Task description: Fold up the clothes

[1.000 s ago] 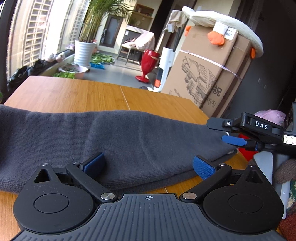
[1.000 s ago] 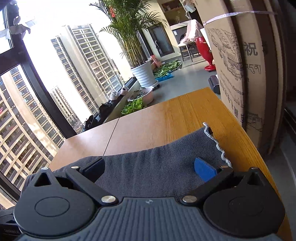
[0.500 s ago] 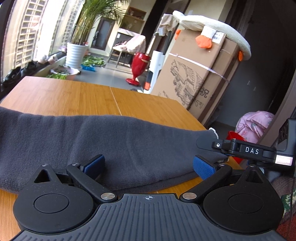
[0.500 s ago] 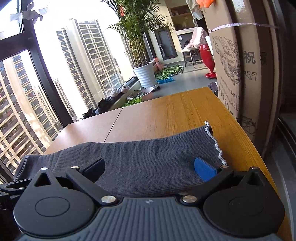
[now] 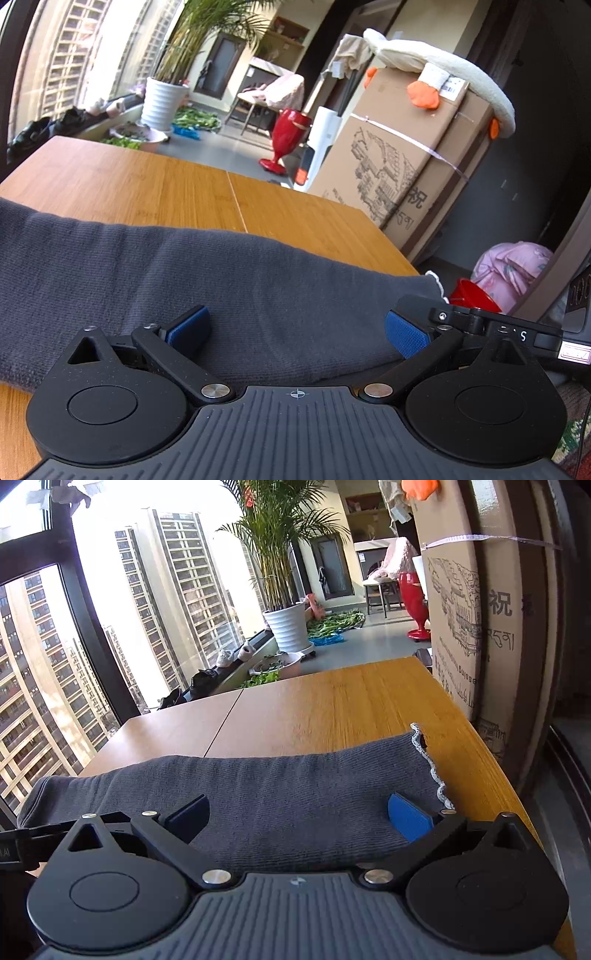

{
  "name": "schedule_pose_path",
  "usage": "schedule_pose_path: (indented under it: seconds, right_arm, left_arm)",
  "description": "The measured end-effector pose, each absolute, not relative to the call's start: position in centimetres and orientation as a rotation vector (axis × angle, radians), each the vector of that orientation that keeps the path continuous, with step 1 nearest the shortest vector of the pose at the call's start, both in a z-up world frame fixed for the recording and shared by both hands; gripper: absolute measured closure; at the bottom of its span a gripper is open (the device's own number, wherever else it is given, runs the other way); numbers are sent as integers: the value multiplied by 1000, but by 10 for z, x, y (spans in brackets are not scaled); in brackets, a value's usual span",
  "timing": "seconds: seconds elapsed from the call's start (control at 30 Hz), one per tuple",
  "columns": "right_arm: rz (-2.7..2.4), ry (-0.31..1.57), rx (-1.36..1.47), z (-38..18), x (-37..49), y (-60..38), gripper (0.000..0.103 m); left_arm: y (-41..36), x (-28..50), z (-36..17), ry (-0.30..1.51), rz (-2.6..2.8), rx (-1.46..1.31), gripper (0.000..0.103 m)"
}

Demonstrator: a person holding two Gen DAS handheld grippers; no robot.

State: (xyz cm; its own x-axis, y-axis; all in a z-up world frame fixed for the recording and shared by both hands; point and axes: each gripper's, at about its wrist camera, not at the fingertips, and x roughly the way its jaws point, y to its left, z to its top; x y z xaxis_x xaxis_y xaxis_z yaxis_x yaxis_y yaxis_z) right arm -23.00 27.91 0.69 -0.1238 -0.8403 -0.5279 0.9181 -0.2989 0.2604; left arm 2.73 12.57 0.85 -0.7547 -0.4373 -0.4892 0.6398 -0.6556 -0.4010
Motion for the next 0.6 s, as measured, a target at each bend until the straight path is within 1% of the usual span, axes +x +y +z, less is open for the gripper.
schedule_pose_path:
  seconds: [0.07,0.5,0.6]
  right_arm:
    - [-1740,144,705,6,-230,279,0]
    - [-1725,159,704,6,-228,280,0]
    - [-1721,104,711,5,-233,285,0]
  left_arm:
    - [128,26,9,742,-2361,475,0]
    - [124,31,8,798,-2367,430,0]
    - [125,31,7,801,-2366,427,0]
